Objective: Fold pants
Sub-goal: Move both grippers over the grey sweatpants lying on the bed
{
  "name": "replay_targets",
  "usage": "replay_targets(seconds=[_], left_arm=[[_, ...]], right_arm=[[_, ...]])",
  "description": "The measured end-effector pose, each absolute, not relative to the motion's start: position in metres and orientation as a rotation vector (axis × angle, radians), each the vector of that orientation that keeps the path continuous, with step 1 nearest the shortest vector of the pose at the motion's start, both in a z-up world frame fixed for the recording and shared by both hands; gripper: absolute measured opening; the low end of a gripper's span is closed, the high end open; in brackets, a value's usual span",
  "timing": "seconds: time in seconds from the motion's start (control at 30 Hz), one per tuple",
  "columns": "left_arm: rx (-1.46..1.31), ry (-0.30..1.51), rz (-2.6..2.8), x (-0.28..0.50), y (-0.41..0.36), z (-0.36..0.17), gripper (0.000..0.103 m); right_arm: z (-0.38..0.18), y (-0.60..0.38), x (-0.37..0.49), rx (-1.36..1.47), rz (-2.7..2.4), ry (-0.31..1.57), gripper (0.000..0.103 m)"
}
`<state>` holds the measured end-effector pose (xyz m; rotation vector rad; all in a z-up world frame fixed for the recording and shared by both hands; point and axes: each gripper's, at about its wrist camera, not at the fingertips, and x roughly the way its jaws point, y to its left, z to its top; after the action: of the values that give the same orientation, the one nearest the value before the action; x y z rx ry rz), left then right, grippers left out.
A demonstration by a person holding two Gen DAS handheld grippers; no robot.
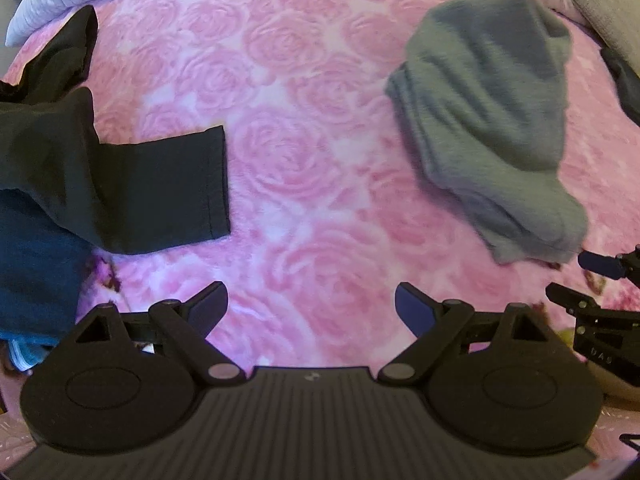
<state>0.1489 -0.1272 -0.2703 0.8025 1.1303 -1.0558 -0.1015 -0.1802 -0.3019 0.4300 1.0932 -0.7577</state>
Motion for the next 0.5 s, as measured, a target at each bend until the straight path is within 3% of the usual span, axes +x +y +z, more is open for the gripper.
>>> replay_targets(seconds=[0.3,0.37,0.4,0.5], left_arm=[[0.765,1.144,-1.014,0.171,-0.143,-0.315,0.087],[0.778,1.142,-1.024,0.168,-0.145,-0.317,0.087],[0.788,1.141,-1.028,0.167,-0.146,-0.318,0.087],[0.803,1.139,-1.044,0.163,-0.148,-0.318,0.087]], right_arm=[[-0.380,-0.189,-0.068,0.150,-0.839,1.170,0.046],[-0.393,-0.197,-0.068,0.160,-0.844,1.188,0.034],[-0.393,-0.200,-0.070,0.194,-0.821,1.169,0.000],[-0.371,-0.204,-0.082,0.243,-0.855,1.089,0.000]])
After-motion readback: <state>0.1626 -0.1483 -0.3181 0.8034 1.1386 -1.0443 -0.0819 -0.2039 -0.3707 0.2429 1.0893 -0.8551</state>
